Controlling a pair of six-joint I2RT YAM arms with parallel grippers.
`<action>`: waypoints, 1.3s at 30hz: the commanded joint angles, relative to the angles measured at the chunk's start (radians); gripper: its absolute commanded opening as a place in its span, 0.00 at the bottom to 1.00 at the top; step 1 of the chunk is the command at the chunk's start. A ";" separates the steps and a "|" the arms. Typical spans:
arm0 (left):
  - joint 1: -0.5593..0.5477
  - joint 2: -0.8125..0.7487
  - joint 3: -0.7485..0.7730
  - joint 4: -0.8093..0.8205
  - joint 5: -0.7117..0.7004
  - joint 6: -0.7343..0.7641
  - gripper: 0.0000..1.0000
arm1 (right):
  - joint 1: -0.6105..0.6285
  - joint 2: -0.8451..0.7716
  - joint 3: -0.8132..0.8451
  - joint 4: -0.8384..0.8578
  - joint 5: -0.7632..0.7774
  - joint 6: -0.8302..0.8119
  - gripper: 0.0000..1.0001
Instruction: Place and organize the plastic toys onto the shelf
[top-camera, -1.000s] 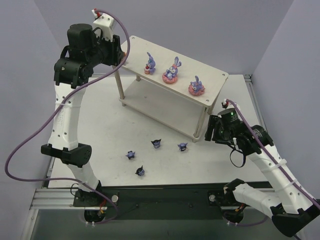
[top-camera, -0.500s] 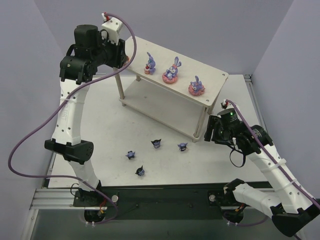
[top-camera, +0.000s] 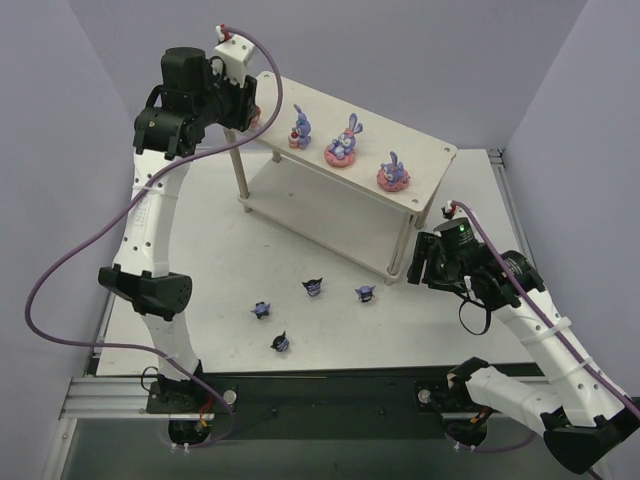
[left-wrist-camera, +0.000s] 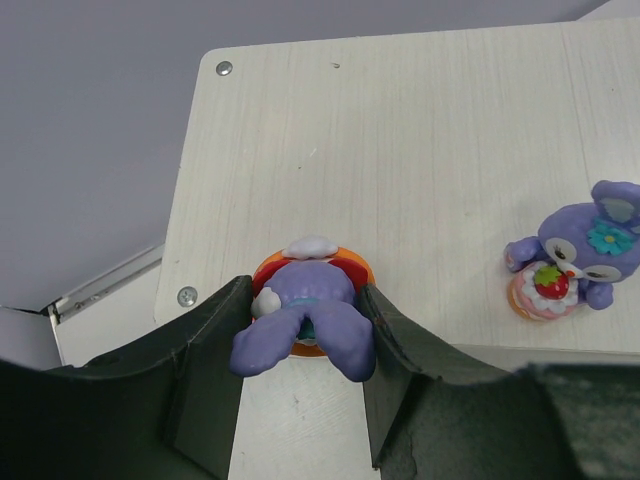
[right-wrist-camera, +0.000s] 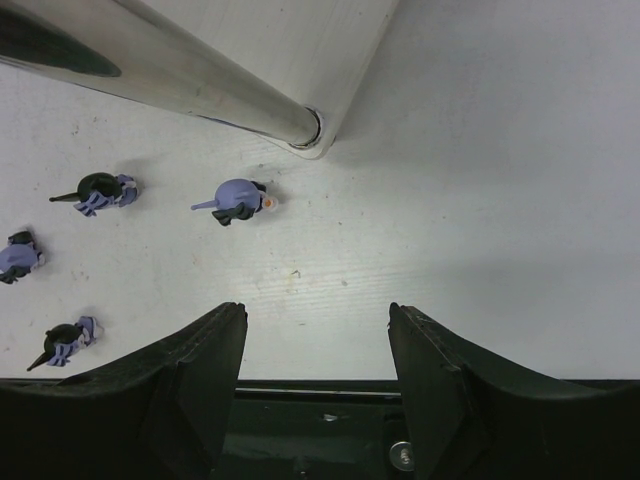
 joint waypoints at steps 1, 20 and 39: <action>0.029 0.024 0.046 0.090 0.022 -0.004 0.00 | -0.006 0.011 0.009 -0.024 0.012 0.016 0.59; 0.041 0.032 0.052 0.127 0.084 0.015 0.36 | -0.006 0.044 -0.001 -0.015 0.001 0.034 0.59; 0.041 0.040 0.066 0.083 0.062 0.024 0.49 | -0.006 0.028 -0.019 -0.005 -0.002 0.044 0.59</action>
